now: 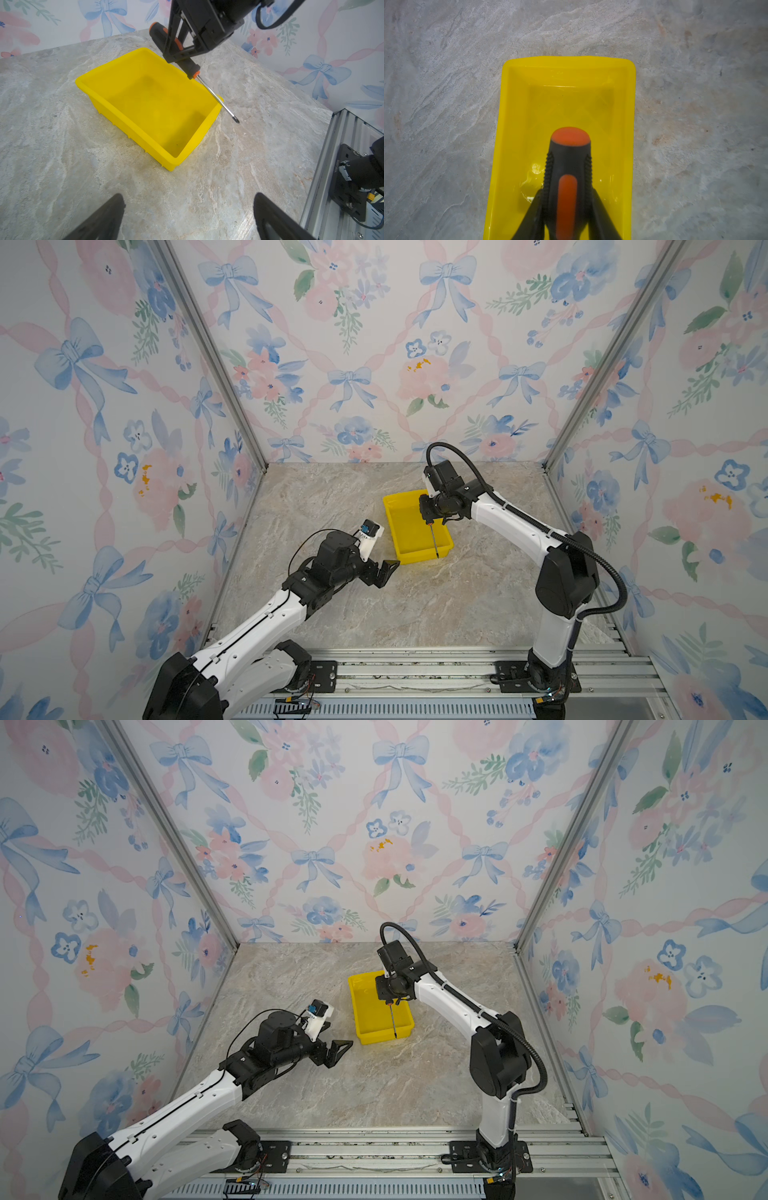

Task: Put the screwdriver in the bin
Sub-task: 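Lift the screwdriver with the right gripper and carry it over the yellow bin, then lower the screwdriver into the yellow bin with the right gripper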

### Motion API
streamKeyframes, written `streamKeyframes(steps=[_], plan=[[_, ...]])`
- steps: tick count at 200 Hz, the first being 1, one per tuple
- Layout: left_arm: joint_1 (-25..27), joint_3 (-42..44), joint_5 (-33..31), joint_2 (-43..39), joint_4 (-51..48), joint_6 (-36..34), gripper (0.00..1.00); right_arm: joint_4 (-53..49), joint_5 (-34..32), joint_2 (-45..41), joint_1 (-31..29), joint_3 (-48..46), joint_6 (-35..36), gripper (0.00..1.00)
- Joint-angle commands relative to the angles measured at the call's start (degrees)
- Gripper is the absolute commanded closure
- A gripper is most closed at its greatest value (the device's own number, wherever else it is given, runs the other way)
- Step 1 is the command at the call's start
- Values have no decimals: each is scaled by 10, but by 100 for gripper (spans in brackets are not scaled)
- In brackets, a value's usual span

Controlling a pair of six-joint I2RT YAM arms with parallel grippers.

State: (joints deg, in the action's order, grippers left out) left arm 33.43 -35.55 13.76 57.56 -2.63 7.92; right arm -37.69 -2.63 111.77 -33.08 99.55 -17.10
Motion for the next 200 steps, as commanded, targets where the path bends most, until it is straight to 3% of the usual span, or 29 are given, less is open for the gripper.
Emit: streamKeyframes(steps=[1, 49, 107, 200], plan=[[4, -24, 3, 20, 9, -8, 2, 12, 30, 40, 11, 66, 17, 100], [5, -40, -1, 61, 9, -12, 2, 21, 33, 114, 18, 123, 11, 100], [4, -39, 8, 115, 25, -11, 2, 49, 27, 147, 14, 111, 15, 100], [3, -31, 6, 126, 33, -32, 3, 109, 4, 158, 5, 39, -5, 96]])
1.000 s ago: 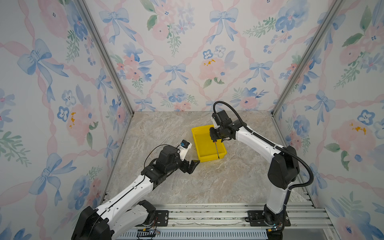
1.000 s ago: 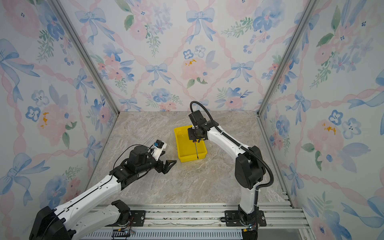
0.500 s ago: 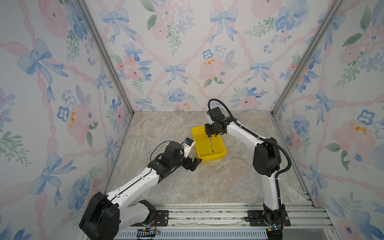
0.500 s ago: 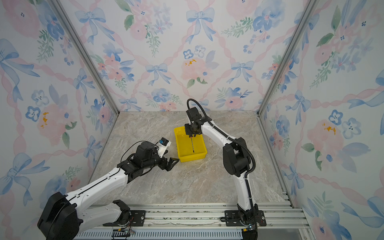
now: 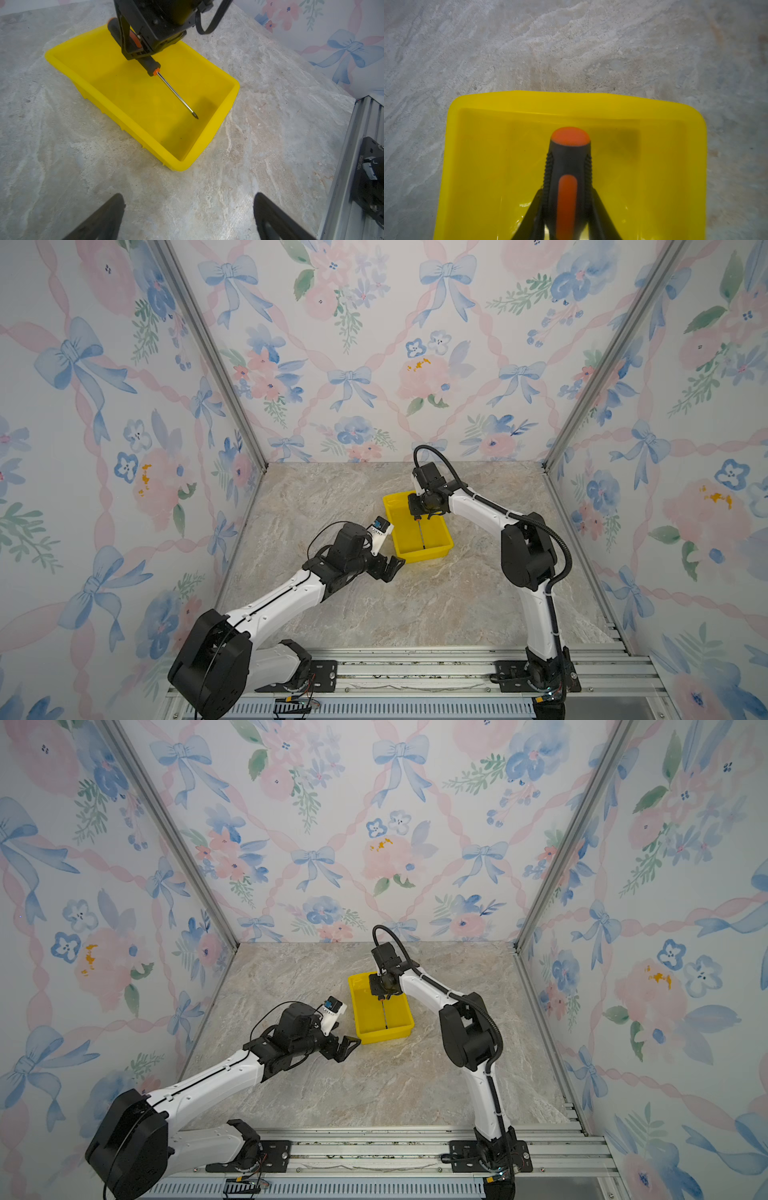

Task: Put the screwdriver in the bin
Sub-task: 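Lower the screwdriver into the yellow bin with the right gripper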

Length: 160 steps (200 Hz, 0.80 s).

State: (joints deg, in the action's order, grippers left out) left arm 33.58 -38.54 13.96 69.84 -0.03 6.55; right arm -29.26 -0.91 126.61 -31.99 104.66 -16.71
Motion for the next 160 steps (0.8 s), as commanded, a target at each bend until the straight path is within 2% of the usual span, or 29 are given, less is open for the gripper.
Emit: streamKeyframes(steps=[1, 75, 160], plan=[[2, -1, 4, 3, 7, -18, 3, 25, -13, 10, -6, -13, -9, 96], [1, 19, -16, -18, 7, 8, 2, 44, -20, 31, -18, -23, -10, 81], [-1, 59, -61, -83, 7, 32, 2, 50, -39, 27, -18, -53, -11, 74]])
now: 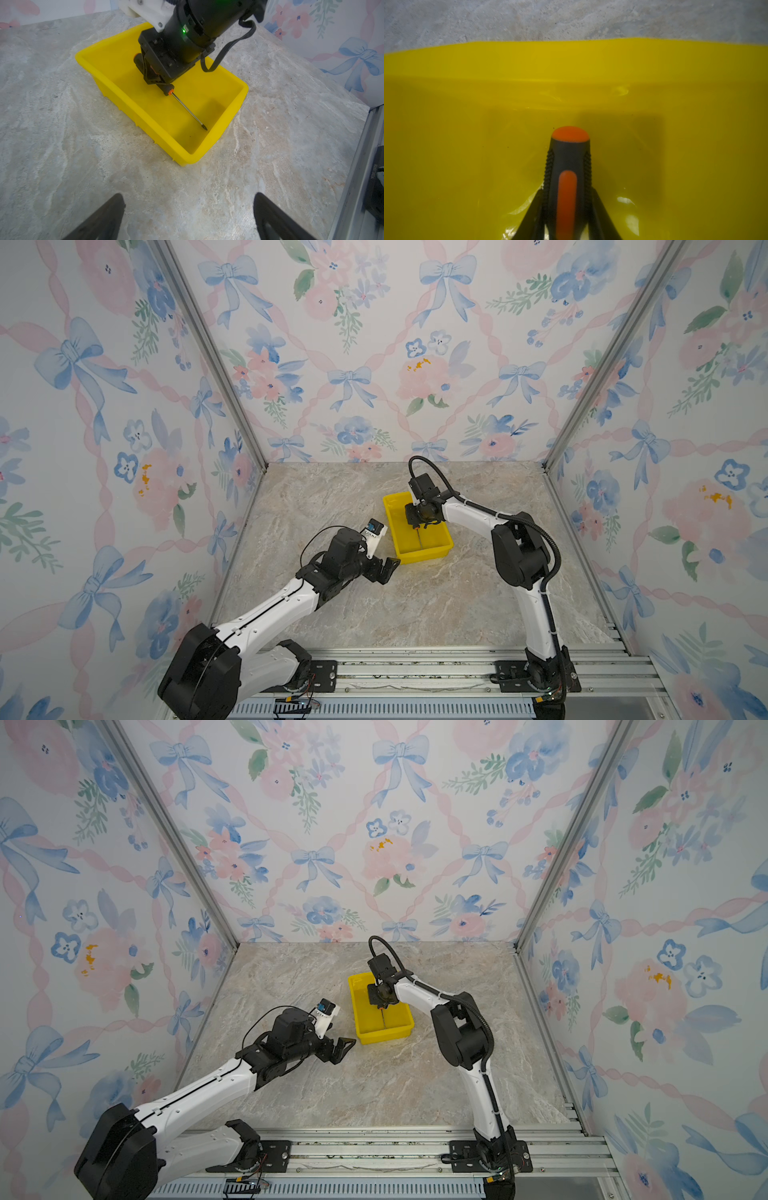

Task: Put the screwdriver in the bin
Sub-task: 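Lower the screwdriver into the yellow bin with the right gripper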

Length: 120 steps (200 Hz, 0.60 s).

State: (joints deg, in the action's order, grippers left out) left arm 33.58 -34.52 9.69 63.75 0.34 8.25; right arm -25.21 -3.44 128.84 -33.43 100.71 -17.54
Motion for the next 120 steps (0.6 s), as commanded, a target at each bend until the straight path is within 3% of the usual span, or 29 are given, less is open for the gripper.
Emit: streamKeyframes(steps=[1, 120], plan=[[-1, 20, -19, -23, 3, 14, 2, 10, -14, 5, -4, -14, -3, 74], [-3, 40, -24, -69, -9, 13, 2, 36, -17, 4, -7, -51, -20, 73]])
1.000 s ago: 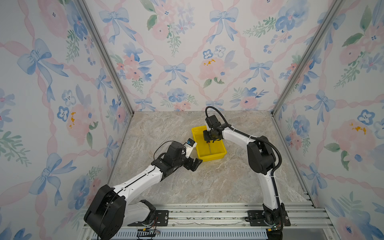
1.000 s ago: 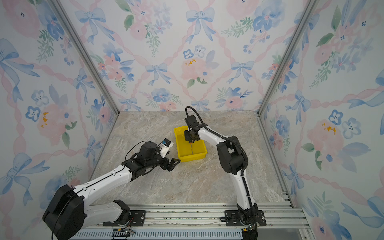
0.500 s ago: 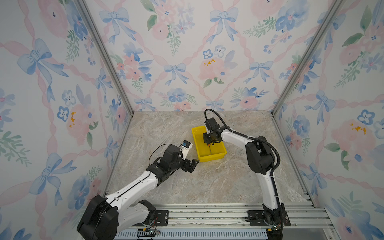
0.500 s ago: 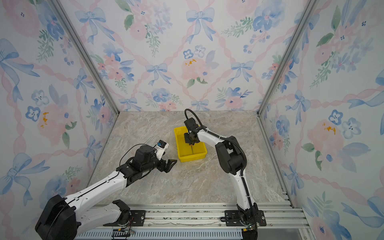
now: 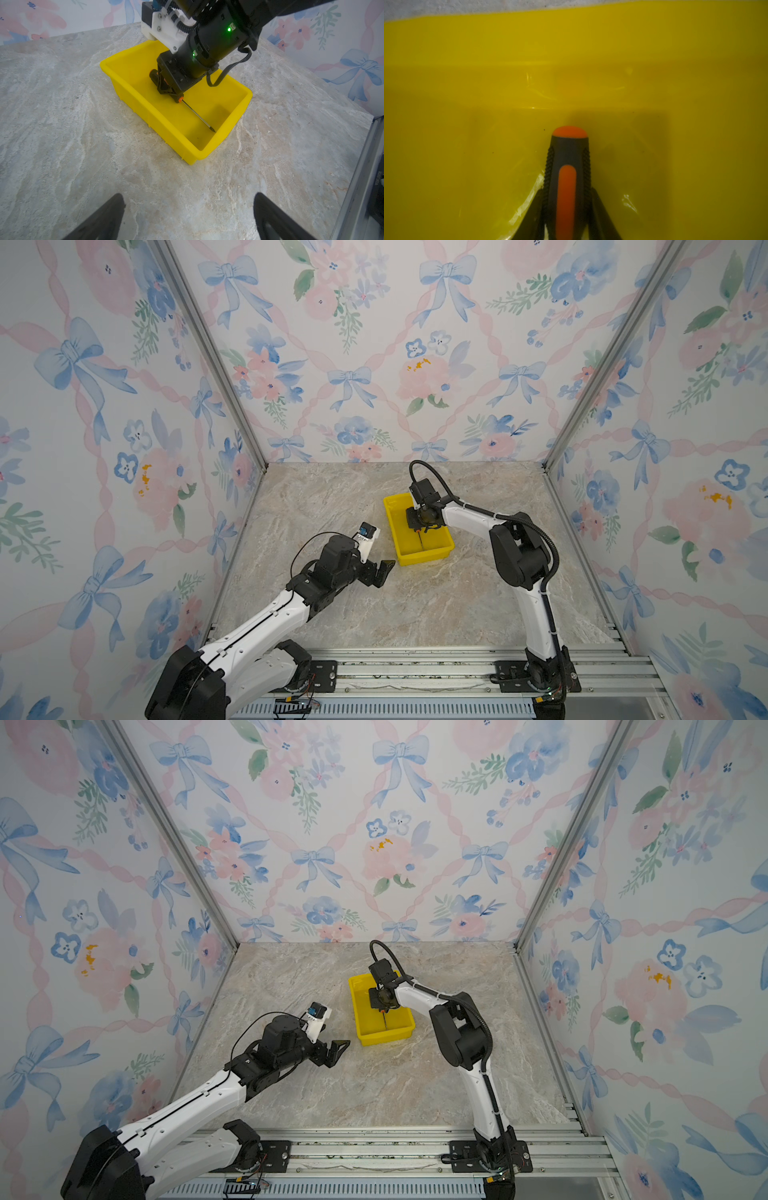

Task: Put the screwdriver in the bin

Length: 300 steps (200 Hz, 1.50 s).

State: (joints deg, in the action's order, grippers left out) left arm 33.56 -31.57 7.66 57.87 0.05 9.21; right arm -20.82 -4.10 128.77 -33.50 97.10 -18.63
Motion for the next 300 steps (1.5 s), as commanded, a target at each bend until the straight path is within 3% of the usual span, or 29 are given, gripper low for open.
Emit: streamKeyframes(steps=[1, 39, 113, 157, 183, 195, 229, 255, 300], plan=[[-3, 11, -4, -11, -6, 3, 2, -7, -11, 5, -6, -14, -10, 73], [-2, 10, -7, -12, -7, 4, 3, -4, -13, 4, -7, -18, -9, 67], [-5, -2, -31, -29, -8, 6, 2, -15, -61, -42, -30, -18, 4, 39], [-7, 1, -153, -47, -36, 19, 2, -33, -98, -139, -44, -42, 13, 25], [-9, 2, -235, -62, -58, 28, 2, -61, -120, -220, -49, -66, 11, 13], [-11, 2, -261, -69, -62, 28, 2, -64, -140, -274, -53, -91, 13, 1], [-40, 10, -320, -84, -63, 75, 3, -51, -222, -444, -53, -201, 1, 3], [-81, 18, -303, -89, -61, 83, 2, -9, -299, -591, -41, -339, 3, 3], [-122, 58, -375, -113, -51, 60, 2, -18, -315, -758, 105, -527, -26, 3]])
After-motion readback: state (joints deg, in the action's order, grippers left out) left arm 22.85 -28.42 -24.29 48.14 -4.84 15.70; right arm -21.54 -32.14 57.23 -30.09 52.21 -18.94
